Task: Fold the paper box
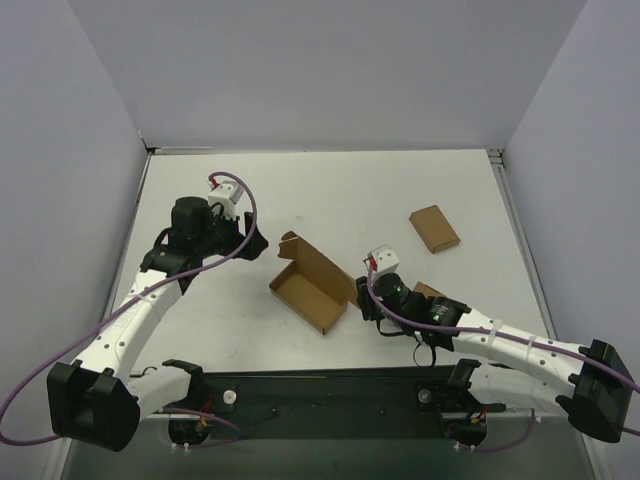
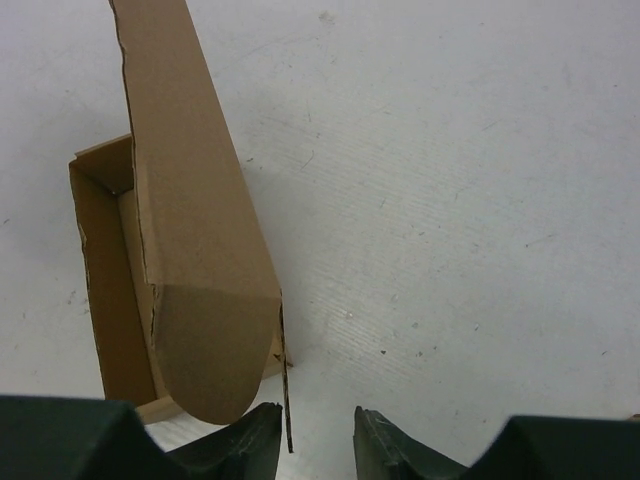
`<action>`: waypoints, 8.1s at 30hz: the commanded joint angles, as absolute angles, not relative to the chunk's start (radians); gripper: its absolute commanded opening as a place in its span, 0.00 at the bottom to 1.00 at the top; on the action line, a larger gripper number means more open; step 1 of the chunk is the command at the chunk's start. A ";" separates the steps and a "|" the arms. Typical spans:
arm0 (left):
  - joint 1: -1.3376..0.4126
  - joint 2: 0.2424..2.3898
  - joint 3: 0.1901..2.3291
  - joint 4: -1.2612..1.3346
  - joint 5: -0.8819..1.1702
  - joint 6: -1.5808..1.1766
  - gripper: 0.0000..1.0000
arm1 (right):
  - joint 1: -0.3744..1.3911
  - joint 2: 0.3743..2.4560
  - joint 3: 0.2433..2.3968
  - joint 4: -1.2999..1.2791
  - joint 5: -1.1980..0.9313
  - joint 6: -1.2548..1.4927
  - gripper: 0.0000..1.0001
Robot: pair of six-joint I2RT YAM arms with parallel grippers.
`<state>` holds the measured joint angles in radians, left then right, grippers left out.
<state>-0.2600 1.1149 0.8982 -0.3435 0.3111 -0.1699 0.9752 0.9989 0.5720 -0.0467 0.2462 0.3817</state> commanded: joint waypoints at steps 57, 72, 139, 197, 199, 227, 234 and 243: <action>-0.366 1.316 0.911 -0.258 0.374 -0.025 0.60 | 0.707 1.028 0.630 0.061 -0.374 0.098 0.00; -0.506 1.304 0.870 -0.207 0.115 -0.118 0.21 | 0.741 1.031 0.661 0.032 -0.161 0.135 0.00; -0.988 1.332 0.580 0.044 -0.537 -0.650 0.00 | 1.069 1.333 0.732 -0.316 0.680 1.018 0.01; -1.187 1.264 0.531 -0.038 -0.856 -0.560 0.36 | 1.180 1.238 0.848 -0.310 0.546 0.917 0.47; -1.192 1.243 0.526 -0.055 -0.862 -0.560 0.41 | 1.174 1.250 0.844 -0.299 0.540 0.919 0.47; -1.091 0.649 0.633 -0.277 -0.439 -0.436 0.83 | 1.100 1.338 0.816 -0.253 0.436 0.908 0.45; -0.677 0.992 0.716 -0.189 -0.063 -0.469 0.80 | 1.101 1.345 0.828 -0.261 0.426 0.897 0.44; -0.635 1.144 0.723 -0.084 -0.044 -0.446 0.79 | 1.109 1.262 0.891 -0.339 0.443 0.838 0.52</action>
<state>-0.6415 1.1271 0.7082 -0.1867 -0.1005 -0.4591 1.1069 1.3182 0.8276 -0.2729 0.4175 0.8787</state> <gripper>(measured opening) 0.785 0.502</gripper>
